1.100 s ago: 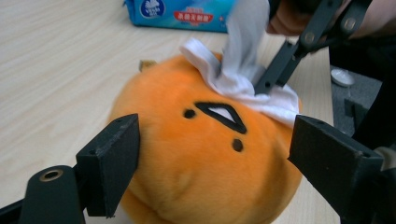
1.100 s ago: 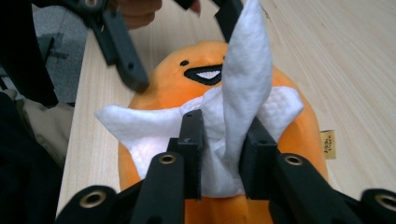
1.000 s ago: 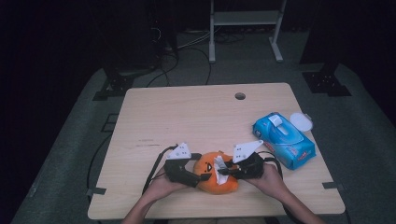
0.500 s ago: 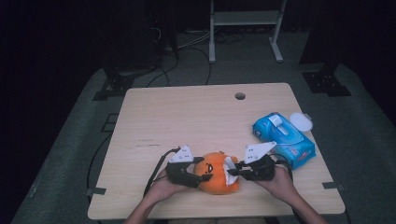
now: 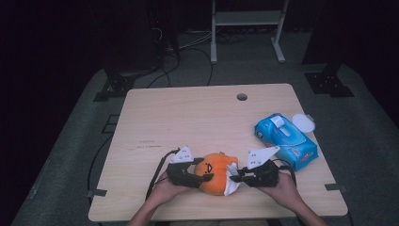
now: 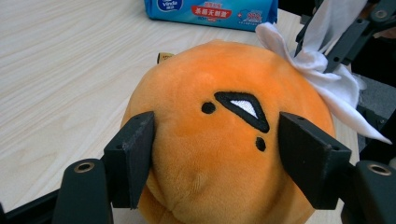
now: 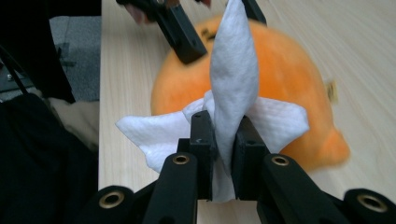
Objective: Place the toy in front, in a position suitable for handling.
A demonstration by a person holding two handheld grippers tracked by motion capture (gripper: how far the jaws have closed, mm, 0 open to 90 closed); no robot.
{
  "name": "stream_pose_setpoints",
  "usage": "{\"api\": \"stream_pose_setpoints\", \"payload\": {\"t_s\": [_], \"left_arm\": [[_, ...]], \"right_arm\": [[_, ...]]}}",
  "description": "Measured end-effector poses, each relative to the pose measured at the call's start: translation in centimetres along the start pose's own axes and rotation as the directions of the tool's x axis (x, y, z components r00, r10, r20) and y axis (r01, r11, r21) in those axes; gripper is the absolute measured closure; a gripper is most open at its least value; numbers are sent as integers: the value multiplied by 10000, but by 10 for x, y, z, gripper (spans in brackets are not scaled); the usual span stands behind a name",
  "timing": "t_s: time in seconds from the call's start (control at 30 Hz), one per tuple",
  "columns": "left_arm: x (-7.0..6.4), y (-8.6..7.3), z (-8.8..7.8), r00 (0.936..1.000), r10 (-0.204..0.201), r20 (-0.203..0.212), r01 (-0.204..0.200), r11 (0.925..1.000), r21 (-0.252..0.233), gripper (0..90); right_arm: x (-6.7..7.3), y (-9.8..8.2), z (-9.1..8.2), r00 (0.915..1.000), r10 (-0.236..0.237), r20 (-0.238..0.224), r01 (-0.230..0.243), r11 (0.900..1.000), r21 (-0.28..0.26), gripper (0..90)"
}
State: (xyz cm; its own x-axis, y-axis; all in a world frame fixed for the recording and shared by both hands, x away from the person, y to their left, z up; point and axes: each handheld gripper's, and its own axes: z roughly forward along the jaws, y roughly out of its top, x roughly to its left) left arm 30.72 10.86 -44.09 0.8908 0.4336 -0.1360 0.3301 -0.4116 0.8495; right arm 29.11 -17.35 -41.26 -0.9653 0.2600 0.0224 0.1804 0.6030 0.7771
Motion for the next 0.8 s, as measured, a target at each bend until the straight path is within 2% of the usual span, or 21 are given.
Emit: {"api": "stream_pose_setpoints", "payload": {"t_s": [0.1, 0.2, 0.3, 0.4, 0.5, 0.6, 0.73, 0.77, 0.8], "left_arm": [[1, -1, -1, 9999, -168, -23, 168, 9999, -28, 288], [2, -4, -3, 9996, -295, 1, 295, 9996, -30, 288], [3, -4, -4, 9995, -305, 17, 305, 9995, -2, 295], [3, -4, -4, 9995, -309, 34, 309, 9995, -41, 299], [3, -5, -3, 9993, -350, 90, 351, 9993, -87, 300], [3, -5, -4, 9995, -298, 51, 299, 9995, -48, 300], [2, -4, -2, 9997, -258, -39, 258, 9997, -34, 300], [2, -4, -2, 9997, -258, -39, 258, 9997, -34, 300], [2, -3, -2, 9996, -273, -87, 273, 9996, -38, 300]], "right_arm": [[-4, 8, 7, 9998, -181, -11, 181, 9998, -95, 801], [-11, 9, 9, 9999, 84, -107, -86, 9997, -212, 803], [-14, 7, 9, 10000, 77, -59, -78, 9997, -248, 804], [-14, -2, 5, 9996, 297, -24, -297, 9989, -369, 804], [-14, -6, 3, 9995, 303, 69, -301, 9990, -342, 804], [-14, -18, -3, 9983, 498, 308, -494, 9987, -120, 804], [-13, -29, -9, 9962, 842, 228, -841, 9964, -52, 804], [-13, -29, -9, 9962, 842, 228, -841, 9964, -52, 804], [-8, -27, -10, 9969, 773, 121, -771, 9970, -95, 804]]}}
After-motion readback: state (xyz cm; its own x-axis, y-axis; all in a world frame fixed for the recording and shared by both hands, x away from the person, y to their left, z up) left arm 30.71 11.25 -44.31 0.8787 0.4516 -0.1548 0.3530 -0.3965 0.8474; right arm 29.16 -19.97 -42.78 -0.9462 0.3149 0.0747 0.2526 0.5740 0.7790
